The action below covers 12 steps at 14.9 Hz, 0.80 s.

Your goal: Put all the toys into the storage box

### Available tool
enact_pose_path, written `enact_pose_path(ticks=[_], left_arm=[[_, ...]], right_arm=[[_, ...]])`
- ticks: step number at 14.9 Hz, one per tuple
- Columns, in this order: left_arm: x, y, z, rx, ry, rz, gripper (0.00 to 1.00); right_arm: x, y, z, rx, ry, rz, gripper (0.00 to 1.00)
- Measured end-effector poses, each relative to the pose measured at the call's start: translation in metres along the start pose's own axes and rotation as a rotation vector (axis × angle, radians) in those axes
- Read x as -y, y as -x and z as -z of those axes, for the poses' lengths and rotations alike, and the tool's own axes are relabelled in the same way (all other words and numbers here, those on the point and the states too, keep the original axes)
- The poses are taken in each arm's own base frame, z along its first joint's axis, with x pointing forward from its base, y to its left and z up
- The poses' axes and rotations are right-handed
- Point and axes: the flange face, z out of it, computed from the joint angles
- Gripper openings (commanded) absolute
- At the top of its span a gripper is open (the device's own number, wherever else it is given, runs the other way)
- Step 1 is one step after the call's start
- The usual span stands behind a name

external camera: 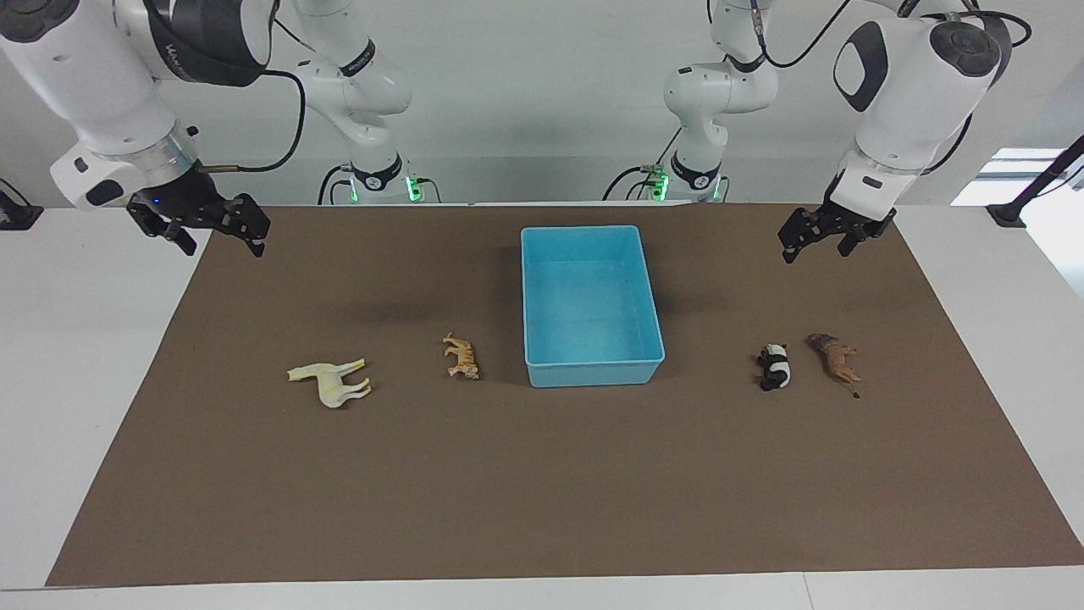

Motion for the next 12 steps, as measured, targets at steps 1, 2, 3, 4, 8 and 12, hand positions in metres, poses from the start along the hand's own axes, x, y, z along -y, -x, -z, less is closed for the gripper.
enact_pose_path(ticks=[1, 2, 3, 4, 8, 12], left_arm=[[0.0, 0.0, 0.0, 0.0, 0.0, 0.0, 1.0], [0.0, 0.0, 0.0, 0.0, 0.0, 0.0, 1.0], [0.0, 0.0, 0.0, 0.0, 0.0, 0.0, 1.0], [0.0, 0.0, 0.0, 0.0, 0.0, 0.0, 1.0], [0.0, 0.0, 0.0, 0.0, 0.0, 0.0, 1.0], [0.004, 0.001, 0.004, -0.012, 0.001, 0.014, 1.0]], right_arm=[[0.0, 0.0, 0.0, 0.0, 0.0, 0.0, 1.0], [0.0, 0.0, 0.0, -0.001, 0.0, 0.0, 1.0], [0.0, 0.0, 0.0, -0.001, 0.0, -0.001, 1.0], [0.0, 0.0, 0.0, -0.001, 0.0, -0.007, 1.0], [-0.001, 0.0, -0.001, 0.0, -0.003, -0.036, 1.0], [0.002, -0.003, -0.013, -0.013, -0.007, -0.032, 1.0]])
